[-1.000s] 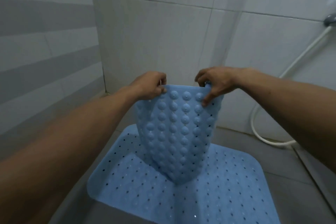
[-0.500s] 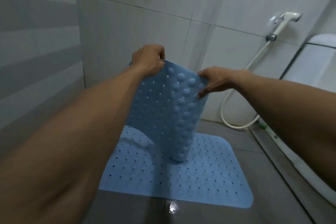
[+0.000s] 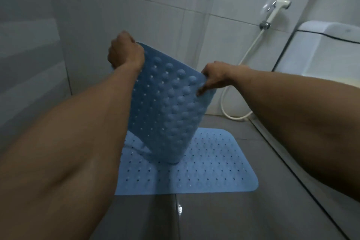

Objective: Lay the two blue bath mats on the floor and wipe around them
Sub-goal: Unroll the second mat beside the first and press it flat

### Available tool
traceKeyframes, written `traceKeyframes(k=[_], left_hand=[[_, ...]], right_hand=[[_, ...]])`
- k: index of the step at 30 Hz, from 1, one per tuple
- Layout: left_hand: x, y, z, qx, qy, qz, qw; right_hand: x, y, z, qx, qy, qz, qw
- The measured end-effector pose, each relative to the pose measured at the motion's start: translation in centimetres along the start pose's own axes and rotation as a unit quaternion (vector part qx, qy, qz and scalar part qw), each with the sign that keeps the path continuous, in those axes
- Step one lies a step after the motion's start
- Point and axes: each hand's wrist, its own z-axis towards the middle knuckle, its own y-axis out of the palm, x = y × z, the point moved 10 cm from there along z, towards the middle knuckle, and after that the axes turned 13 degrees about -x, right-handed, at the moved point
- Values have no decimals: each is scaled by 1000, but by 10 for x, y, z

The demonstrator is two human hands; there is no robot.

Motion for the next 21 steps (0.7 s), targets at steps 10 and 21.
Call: traceKeyframes(k=[10,21], left_hand=[[10,-13,-10,75,-40,2,996],[87,1,-52,-61,104,218,968]], right_hand=[[90,88,-23,-8,23,82,996],[197,31,-97,119,-32,124,985]])
